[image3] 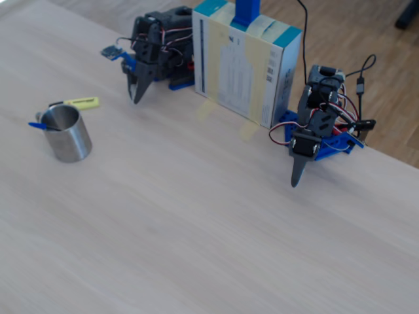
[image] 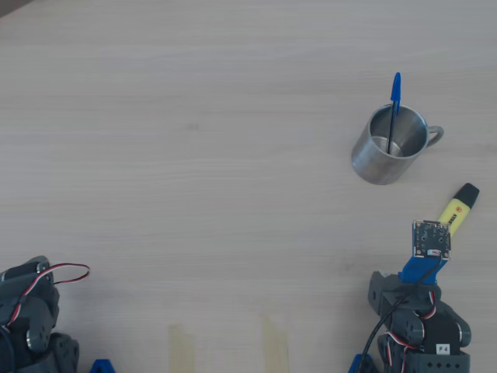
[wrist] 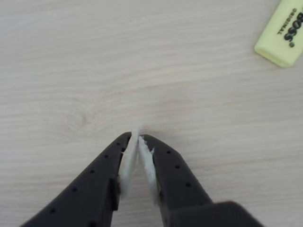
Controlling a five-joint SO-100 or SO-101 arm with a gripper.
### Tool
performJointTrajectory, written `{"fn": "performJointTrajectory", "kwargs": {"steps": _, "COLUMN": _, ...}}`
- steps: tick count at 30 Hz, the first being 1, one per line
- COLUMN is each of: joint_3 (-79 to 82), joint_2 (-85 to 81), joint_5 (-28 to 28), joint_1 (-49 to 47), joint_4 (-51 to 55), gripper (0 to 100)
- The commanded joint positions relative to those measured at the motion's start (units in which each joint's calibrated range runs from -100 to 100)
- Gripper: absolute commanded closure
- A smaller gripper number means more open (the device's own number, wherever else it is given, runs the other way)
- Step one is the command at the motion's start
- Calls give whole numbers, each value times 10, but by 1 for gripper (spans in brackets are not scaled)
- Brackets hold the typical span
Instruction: Grab the yellow pen and put it in the silver cup.
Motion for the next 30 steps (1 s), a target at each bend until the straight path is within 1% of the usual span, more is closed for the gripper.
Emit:
{"fn": "performJointTrajectory", "kwargs": {"steps": 1, "joint_3": 4, "joint_2": 0, "joint_5": -1, "joint_1": -15, "joint_4": 13, "gripper": 98}}
{"fn": "performJointTrajectory", "kwargs": {"steps": 16, "joint_3": 4, "joint_2": 0, "joint_5": -2, "joint_1": -14, "joint_4": 12, "gripper": 98}}
{"fn": "performJointTrajectory", "kwargs": {"steps": 20, "joint_3": 4, "joint_2": 2, "joint_5": -2, "joint_1": -14, "joint_4": -8, "gripper": 98}}
{"fn": "performJointTrajectory", "kwargs": {"steps": 23, "joint_3": 4, "joint_2": 3, "joint_5": -3, "joint_1": -14, "joint_4": -46, "gripper": 98}}
{"fn": "performJointTrajectory", "kwargs": {"steps": 26, "joint_3": 4, "joint_2": 7, "joint_5": -3, "joint_1": -19, "joint_4": -91, "gripper": 94}}
{"fn": "performJointTrajectory", "kwargs": {"steps": 30, "joint_3": 4, "joint_2": 7, "joint_5": -3, "joint_1": -20, "joint_4": -104, "gripper": 86}}
